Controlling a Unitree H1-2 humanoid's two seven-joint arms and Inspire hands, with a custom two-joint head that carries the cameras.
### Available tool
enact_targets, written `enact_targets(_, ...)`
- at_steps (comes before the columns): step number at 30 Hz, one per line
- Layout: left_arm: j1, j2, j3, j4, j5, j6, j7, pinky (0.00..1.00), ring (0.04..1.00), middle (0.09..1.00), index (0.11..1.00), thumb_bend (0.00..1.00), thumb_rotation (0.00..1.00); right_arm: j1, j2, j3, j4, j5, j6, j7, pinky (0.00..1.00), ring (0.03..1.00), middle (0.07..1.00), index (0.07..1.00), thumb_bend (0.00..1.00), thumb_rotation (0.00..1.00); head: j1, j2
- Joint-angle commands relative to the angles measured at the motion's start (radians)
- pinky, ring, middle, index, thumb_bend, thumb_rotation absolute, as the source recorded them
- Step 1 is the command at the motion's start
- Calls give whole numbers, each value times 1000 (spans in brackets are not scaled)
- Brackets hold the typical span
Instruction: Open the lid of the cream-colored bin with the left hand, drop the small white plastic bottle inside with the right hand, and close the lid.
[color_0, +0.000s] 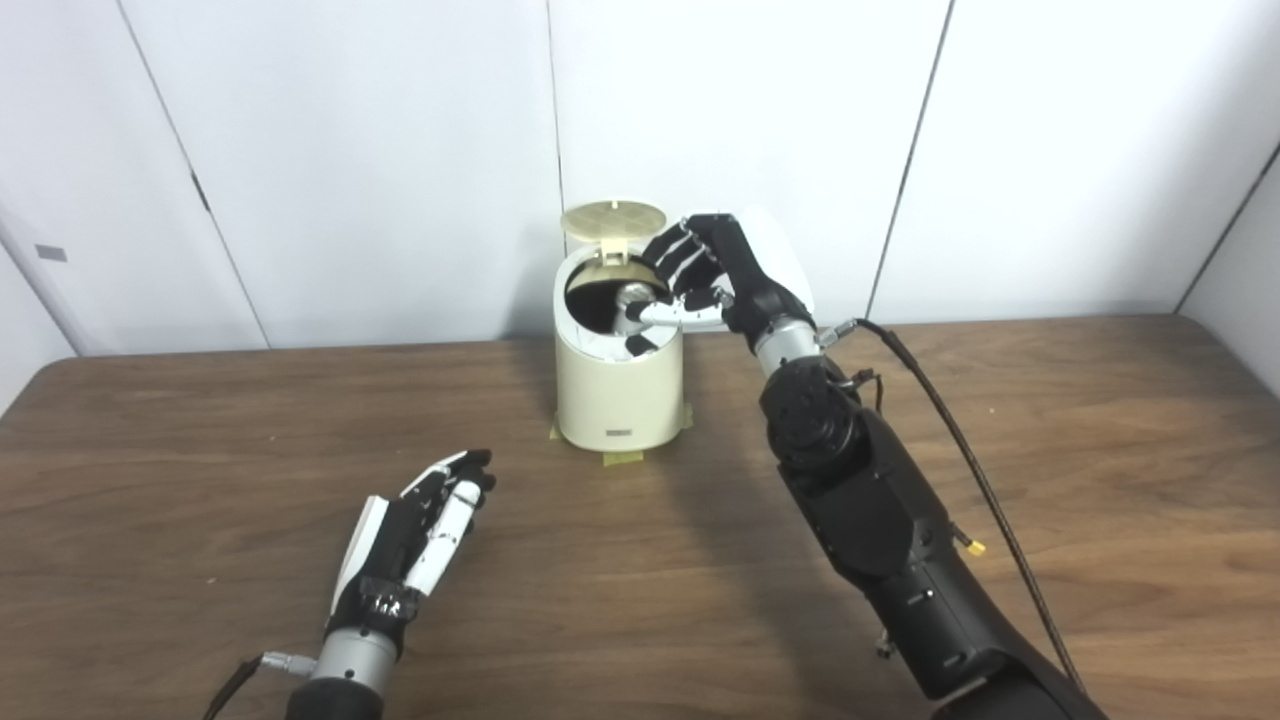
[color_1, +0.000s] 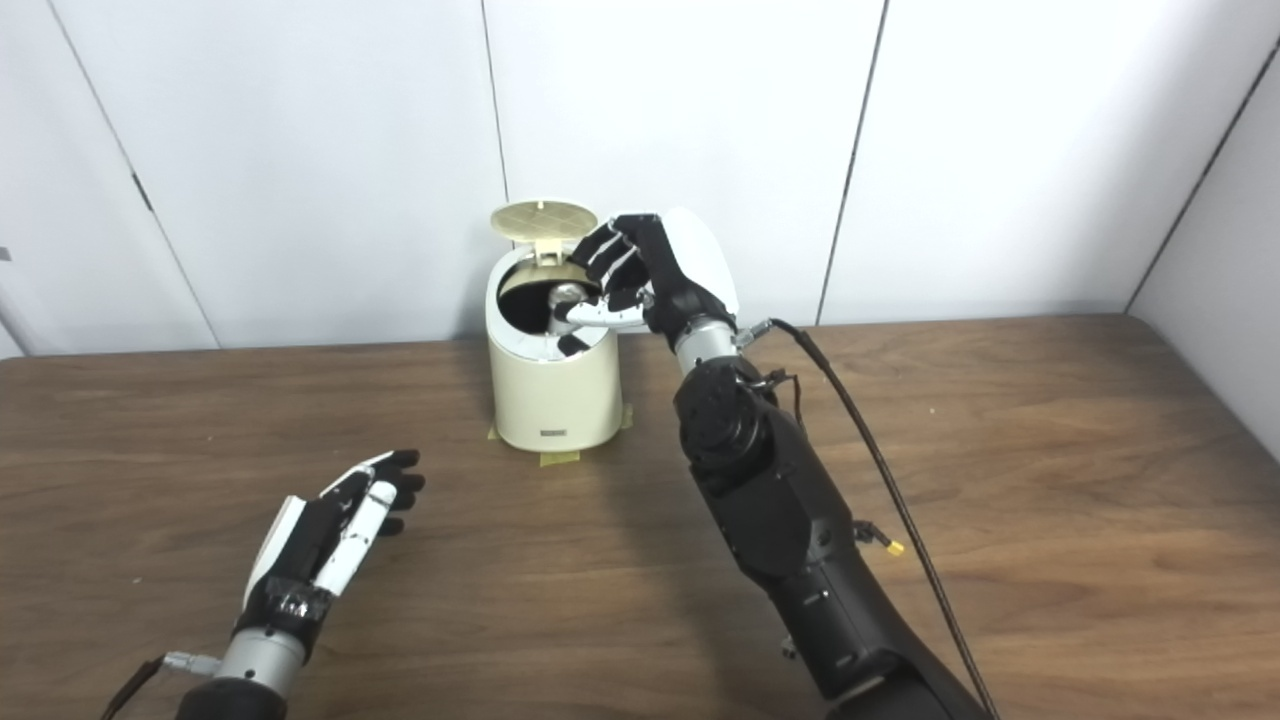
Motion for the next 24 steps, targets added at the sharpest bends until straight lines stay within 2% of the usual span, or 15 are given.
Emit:
enact_targets(1,-20,4,0,-10,-4,-22,4,738,795,794,863,440,881,-53,-13,1,-11,-7,-21,0,456,535,550,593,698,21,-1,1)
enact_targets(3,-22,4,0,-10,-3,-20,4,751,796,794,863,442,882,-52,-15,2,-12,-6,-22,1,458,534,619,666,839,39,-1,0)
enact_targets(6,-23,6,1,-11,-3,-19,2,740,790,791,863,438,875,-50,-16,1,-14,-4,-24,-1,441,520,645,695,879,46,-1,0)
enact_targets(9,-25,10,-2,-11,3,-17,1,770,797,793,863,436,887,-47,-14,-4,-18,-2,-27,-10,433,512,639,687,881,42,-2,1)
enact_targets(11,-26,10,0,-8,-1,-20,1,760,801,795,864,436,888,-44,-11,-10,-21,2,-30,-19,438,512,620,660,859,24,-2,0)
enact_targets(12,-27,8,1,-8,-4,-19,1,757,800,796,864,436,885,-42,-8,-17,-23,9,-39,-28,437,509,588,629,790,17,-1,0)
enact_targets(13,-27,8,2,-7,-6,-20,1,755,800,796,865,436,881,-40,-4,-24,-25,16,-49,-38,435,503,531,577,662,8,-1,0)
enact_targets(14,-28,8,2,-7,-7,-20,1,744,795,795,864,433,877,-39,-1,-30,-26,21,-58,-47,434,484,503,535,582,3,-1,0)
enact_targets(15,-28,8,2,-8,-7,-18,1,741,795,796,865,434,876,-38,1,-35,-27,24,-69,-56,432,459,500,517,552,1,0,0)
enact_targets(18,-31,11,3,-2,-8,-22,1,745,797,797,866,436,871,-36,1,-41,-30,27,-86,-69,424,448,498,484,524,0,1,0)
enact_targets(22,-35,19,-1,0,-3,-20,-2,773,803,799,867,432,884,-29,-3,-46,-39,29,-102,-81,393,437,498,484,520,0,0,-2)
enact_targets(24,-37,20,1,-1,-6,-18,-4,756,806,802,868,431,884,-25,-5,-47,-47,26,-99,-82,391,435,498,485,520,0,-1,-3)
